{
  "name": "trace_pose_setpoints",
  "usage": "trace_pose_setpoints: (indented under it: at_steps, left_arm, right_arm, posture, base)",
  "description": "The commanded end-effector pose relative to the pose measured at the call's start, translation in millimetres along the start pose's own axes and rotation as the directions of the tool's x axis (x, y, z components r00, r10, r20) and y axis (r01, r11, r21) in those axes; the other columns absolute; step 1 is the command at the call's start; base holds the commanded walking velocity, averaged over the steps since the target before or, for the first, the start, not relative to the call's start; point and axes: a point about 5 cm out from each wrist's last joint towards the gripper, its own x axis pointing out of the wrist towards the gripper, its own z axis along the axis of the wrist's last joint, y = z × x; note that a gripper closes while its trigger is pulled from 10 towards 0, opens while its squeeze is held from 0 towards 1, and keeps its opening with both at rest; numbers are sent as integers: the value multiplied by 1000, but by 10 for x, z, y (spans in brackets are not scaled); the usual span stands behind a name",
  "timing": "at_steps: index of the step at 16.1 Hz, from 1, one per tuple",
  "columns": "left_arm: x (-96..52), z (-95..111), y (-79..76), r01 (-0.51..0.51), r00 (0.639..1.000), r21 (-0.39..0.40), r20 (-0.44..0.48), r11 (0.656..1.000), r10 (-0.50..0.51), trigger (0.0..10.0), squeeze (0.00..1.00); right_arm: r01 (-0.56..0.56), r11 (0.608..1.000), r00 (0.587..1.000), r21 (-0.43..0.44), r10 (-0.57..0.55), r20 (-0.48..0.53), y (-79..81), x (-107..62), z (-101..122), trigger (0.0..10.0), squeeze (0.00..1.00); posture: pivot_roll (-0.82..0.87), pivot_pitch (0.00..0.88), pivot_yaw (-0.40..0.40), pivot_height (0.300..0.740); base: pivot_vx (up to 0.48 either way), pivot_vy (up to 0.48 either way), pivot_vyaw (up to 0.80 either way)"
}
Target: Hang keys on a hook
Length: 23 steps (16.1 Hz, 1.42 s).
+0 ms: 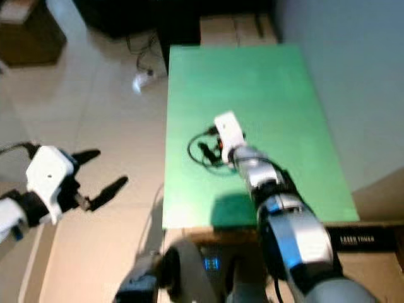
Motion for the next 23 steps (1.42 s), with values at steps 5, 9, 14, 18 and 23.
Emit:
trace_pose_setpoints:
  at_steps: [5, 9, 14, 18, 23]
  left_arm:
    - [-180, 103, -36, -7, 999, 2, -45, 1000, 7, 10000, 0]
    - [-268, 140, -114, 5, 997, -15, -73, 1000, -6, 10000, 0]
    - [-286, 160, -155, 13, 996, -20, -86, 1000, -15, 10000, 0]
    - [-271, 171, -154, 21, 996, -21, -88, 1000, -23, 10000, 0]
    - [-240, 137, -151, 35, 994, -25, -98, 999, -37, 10000, 0]
  right_arm:
    - [-42, 995, 995, -87, 34, -94, -64, -19, -7, 10000, 1000]
    - [-69, 996, 996, -62, 65, -64, -28, -12, 0, 10000, 0]
    - [-95, 992, 995, -87, 96, 2, 30, 11, 93, 2235, 0]
    - [-137, 982, 990, -133, 140, 11, 46, -3, 77, 0, 0]
    - [-154, 975, 988, -161, 152, -25, 25, -30, -17, 0, 0]
  posture:
    - [239, 467, 54, 740]
    - [240, 500, 44, 740]
    - [240, 496, 47, 740]
    - [236, 495, 57, 740]
    - [235, 485, 70, 740]
  base:
    - [0, 0, 0]
    - [0, 0, 0]
    - [0, 0, 0]
    - [0, 0, 0]
    - [0, 0, 0]
